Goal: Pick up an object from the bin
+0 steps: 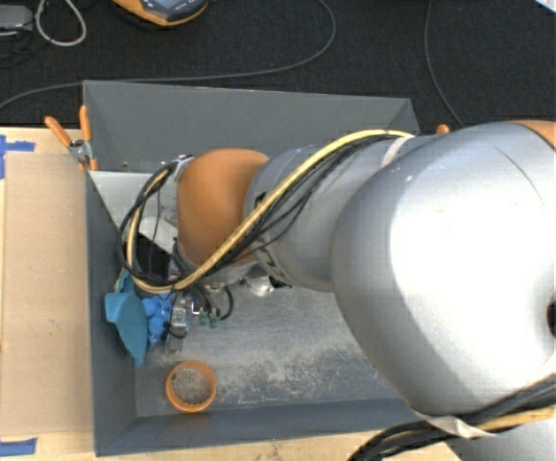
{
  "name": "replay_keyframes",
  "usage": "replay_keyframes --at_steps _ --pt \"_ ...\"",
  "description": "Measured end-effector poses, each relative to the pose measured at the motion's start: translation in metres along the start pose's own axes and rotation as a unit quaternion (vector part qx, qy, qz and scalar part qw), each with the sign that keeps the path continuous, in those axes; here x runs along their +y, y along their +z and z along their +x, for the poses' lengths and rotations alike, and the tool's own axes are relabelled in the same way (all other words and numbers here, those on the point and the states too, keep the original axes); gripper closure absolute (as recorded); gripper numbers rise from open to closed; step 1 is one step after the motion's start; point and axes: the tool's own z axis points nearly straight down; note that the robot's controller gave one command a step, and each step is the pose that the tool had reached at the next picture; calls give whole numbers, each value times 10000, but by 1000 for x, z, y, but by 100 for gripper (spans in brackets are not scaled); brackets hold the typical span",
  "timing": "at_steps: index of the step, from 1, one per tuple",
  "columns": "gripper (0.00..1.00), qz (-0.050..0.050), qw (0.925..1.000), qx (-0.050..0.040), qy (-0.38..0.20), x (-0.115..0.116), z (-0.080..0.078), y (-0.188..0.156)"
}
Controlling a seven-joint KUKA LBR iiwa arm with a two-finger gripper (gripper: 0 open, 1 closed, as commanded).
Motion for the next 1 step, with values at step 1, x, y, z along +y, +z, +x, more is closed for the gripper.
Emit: replay_keyframes --at_steps 1 --pt "0 78 9998 167 -38 4 -17 3"
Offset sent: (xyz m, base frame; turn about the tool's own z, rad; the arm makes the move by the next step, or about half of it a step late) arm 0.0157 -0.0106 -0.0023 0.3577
